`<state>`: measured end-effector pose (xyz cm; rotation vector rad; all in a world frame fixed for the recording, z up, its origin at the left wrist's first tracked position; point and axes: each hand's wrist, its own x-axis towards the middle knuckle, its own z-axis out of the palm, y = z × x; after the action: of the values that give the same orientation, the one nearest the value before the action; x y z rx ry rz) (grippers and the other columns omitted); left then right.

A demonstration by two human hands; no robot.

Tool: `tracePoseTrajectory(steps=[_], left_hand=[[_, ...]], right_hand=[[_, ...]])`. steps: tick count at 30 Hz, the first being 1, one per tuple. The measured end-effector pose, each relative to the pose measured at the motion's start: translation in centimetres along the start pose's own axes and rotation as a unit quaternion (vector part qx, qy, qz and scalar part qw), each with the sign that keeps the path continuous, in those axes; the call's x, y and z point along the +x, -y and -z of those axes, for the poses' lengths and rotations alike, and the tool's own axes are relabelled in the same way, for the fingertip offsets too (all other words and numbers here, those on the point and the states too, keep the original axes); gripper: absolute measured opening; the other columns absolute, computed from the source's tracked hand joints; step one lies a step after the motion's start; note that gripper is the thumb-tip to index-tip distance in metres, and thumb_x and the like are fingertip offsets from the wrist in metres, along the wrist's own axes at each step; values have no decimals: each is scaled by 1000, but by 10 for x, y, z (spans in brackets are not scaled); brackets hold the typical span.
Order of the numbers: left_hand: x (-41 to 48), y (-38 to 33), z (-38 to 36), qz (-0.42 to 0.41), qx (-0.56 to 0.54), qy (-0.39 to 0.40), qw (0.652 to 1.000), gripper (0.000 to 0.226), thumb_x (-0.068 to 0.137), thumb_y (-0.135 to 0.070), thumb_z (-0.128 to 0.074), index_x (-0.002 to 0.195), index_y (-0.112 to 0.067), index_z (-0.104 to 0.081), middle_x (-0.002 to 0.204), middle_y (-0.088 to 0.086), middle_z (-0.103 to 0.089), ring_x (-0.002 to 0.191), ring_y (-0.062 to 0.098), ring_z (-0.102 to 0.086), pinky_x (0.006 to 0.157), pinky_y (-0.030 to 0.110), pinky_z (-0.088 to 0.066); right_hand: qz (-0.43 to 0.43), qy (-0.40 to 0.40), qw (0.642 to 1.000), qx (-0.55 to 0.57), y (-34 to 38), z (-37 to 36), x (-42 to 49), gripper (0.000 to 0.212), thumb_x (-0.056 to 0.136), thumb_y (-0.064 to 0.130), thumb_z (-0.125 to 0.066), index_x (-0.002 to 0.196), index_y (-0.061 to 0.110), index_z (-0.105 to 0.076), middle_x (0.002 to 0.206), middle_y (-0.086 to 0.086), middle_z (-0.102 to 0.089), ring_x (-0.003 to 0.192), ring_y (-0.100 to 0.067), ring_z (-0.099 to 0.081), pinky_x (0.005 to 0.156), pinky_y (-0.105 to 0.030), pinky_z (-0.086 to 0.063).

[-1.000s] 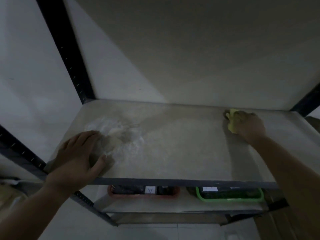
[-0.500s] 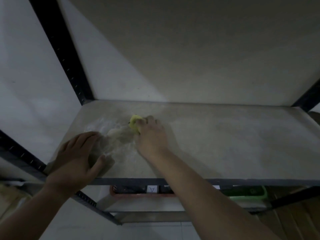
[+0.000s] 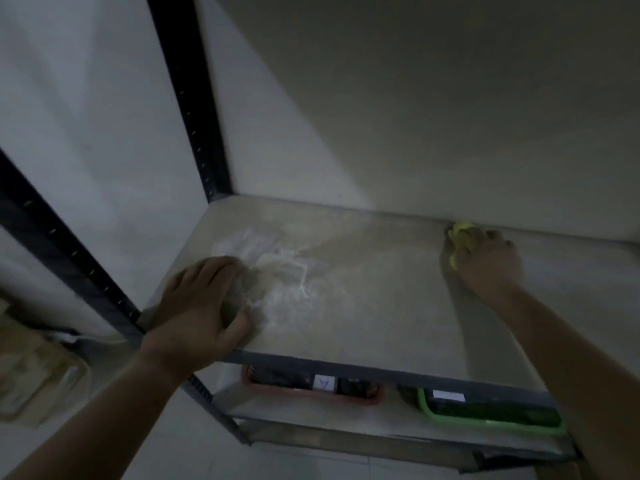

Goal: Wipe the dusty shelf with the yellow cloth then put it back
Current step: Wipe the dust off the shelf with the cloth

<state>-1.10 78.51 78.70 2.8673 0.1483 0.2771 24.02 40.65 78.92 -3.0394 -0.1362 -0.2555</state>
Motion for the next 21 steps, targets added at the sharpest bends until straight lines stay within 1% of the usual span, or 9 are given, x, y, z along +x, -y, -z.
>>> tracePoseTrajectory(steps=[2, 4, 6, 9, 12, 14, 17, 19, 21], left_hand=[[0, 1, -2, 1, 1, 3, 1000, 74, 88, -61, -38, 140, -12, -57, 142, 6, -57, 131, 30, -52, 107, 44, -38], [-1, 0, 0, -5, 0, 10, 1000, 75, 88, -63, -38, 140, -12, -57, 142, 6, -57, 131, 30, -52, 108, 44, -38], [0, -1, 1, -1, -1, 12, 1000, 76, 89, -65, -38, 140, -13, -57, 142, 5, -57, 131, 29, -52, 108, 44, -39], [0, -5, 8, 11, 5, 18, 1000, 78, 88, -68, -36, 143, -16, -55, 146, 2, -54, 136, 26, -49, 110, 41, -35], [-1, -9, 10, 19, 10, 29, 999, 82, 86, -69, -34, 146, -17, -53, 150, 0, -52, 139, 23, -46, 113, 37, -31], [-1, -10, 10, 19, 1, 26, 999, 81, 86, -69, -35, 145, -16, -54, 148, 1, -53, 138, 24, -47, 112, 38, -32], [-1, -8, 9, 14, -1, 22, 1000, 78, 88, -67, -37, 142, -15, -57, 146, 2, -55, 136, 25, -49, 111, 38, -34], [-1, -6, 7, 10, 0, 17, 1000, 78, 88, -67, -36, 142, -15, -57, 147, 3, -55, 136, 25, -49, 111, 35, -31], [0, -5, 6, 12, -4, 11, 1000, 79, 88, -67, -35, 143, -15, -56, 147, 2, -55, 137, 24, -48, 112, 34, -30]], right_hand=[[63, -17, 998, -17, 41, -6, -2, 36, 92, 27, -43, 121, 9, -54, 129, -17, -55, 110, -36, -50, 93, -42, -41], [99, -43, 994, 9, 94, -6, -11, 31, 90, 29, -46, 116, 13, -54, 121, -15, -58, 107, -35, -52, 91, -41, -44], [87, -20, 994, 63, 152, 0, -31, 31, 90, 31, -45, 116, 16, -55, 118, -14, -58, 107, -35, -54, 93, -42, -46], [226, 27, 972, 67, 230, -2, -74, 37, 92, 26, -43, 127, 14, -47, 127, -14, -50, 113, -34, -49, 97, -40, -37], [294, 52, 946, 125, 244, 5, -71, 37, 93, 25, -45, 129, 19, -53, 128, -10, -55, 114, -30, -53, 100, -34, -41], [281, 46, 952, 110, 210, 12, -45, 40, 93, 28, -47, 132, 22, -55, 133, -6, -56, 118, -26, -53, 102, -32, -39], [185, -2, 982, 28, 132, 21, 4, 40, 87, 32, -50, 126, 29, -58, 130, -1, -58, 114, -26, -54, 94, -31, -43], [98, 34, 995, -6, 95, 21, 24, 36, 86, 30, -52, 121, 22, -58, 122, -10, -58, 107, -32, -55, 89, -35, -45], [65, 64, 996, 2, 87, 11, 30, 36, 87, 25, -53, 120, 11, -56, 118, -18, -56, 103, -36, -53, 89, -38, -43]])
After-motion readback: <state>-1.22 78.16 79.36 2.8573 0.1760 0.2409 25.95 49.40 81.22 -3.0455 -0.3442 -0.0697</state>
